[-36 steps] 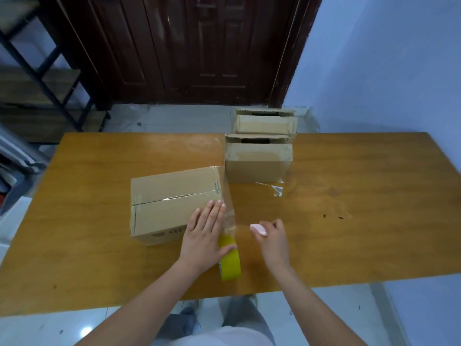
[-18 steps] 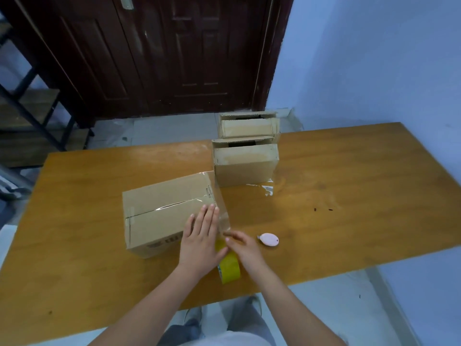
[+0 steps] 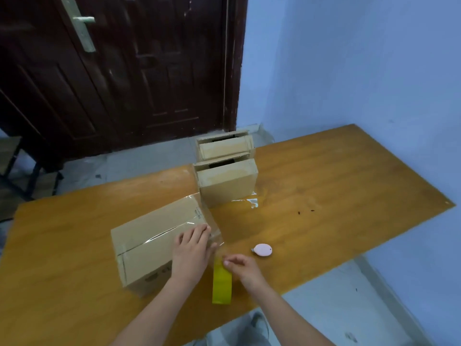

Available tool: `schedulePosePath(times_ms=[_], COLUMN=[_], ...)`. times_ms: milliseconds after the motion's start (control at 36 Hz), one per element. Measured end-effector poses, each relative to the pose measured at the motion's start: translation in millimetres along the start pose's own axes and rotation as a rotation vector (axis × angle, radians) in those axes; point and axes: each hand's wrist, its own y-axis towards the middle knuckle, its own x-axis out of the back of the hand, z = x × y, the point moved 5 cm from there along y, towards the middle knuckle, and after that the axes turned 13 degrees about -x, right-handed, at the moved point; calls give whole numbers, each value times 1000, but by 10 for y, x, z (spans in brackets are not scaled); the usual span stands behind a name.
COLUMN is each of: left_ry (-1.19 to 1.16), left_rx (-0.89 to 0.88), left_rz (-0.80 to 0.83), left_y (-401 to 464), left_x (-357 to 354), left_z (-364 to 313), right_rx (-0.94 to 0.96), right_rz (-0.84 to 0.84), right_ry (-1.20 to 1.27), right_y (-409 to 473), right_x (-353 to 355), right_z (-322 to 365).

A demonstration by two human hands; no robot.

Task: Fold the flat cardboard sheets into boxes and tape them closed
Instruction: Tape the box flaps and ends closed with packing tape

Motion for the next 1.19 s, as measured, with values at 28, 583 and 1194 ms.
schedulePosePath(times_ms=[28,583,1194], left_ry=[15,-9,35], left_rx=[-11,-62,-148], left_rz=[-22,73,201], left_y=[-4,-141,-365], left_x=[-13,25,177], left_z=[7,299,417], right_rx=[5,-6,-27], right_rz=[-4,-100,-139], right_ry=[-4,97,242], right_y=[-9,-111,-129], right_x=[1,-35,-67], right_z=[-2,-140,-118])
